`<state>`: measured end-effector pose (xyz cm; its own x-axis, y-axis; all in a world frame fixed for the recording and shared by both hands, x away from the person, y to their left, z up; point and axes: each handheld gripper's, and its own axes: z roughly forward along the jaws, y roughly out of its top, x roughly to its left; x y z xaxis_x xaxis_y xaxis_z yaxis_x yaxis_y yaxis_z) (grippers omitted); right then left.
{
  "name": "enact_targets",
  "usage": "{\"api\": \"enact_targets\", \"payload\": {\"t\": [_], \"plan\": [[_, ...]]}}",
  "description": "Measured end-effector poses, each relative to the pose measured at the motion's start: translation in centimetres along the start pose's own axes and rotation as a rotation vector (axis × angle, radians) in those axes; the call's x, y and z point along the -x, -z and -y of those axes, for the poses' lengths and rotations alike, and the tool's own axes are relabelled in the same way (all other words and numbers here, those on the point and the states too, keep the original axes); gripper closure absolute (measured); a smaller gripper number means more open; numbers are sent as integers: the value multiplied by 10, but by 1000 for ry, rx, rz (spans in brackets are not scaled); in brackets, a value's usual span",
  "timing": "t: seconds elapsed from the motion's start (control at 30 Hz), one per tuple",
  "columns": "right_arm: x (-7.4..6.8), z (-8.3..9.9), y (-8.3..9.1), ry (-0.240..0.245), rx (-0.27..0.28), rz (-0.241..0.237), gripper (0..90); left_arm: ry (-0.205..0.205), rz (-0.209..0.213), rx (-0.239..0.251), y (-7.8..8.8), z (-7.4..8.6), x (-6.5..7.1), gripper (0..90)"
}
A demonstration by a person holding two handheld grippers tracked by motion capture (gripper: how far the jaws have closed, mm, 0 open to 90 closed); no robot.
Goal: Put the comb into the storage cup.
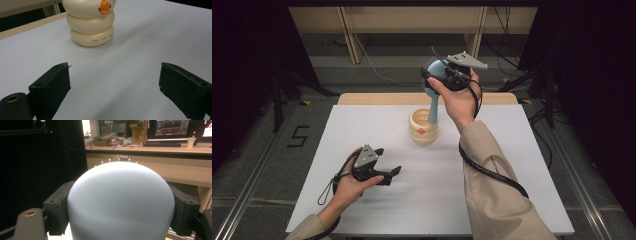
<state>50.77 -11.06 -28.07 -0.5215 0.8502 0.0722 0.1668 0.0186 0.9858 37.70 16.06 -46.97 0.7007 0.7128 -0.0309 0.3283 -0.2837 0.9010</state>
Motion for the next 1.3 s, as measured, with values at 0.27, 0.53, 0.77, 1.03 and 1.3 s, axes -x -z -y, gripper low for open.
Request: {"api": "enact_targets", "payload": {"t": [0.27, 0.53, 0.77, 1.03, 1.3], "plan": [[-1, 1, -4, -2, -1, -2, 205, -1, 1, 0, 0, 0, 0, 96], [-2, 2, -9, -7, -3, -6, 205, -2, -1, 1, 1, 0, -1, 96], [-3, 3, -11, -2, 2, -6, 205, 3, 0, 1, 1, 0, 0, 96], [-4, 3, -13, 1, 5, -4, 205, 2, 0, 1, 1, 0, 0, 97], [-5, 4, -16, 0, 3, -7, 205, -2, -1, 2, 1, -1, -1, 97]]}}
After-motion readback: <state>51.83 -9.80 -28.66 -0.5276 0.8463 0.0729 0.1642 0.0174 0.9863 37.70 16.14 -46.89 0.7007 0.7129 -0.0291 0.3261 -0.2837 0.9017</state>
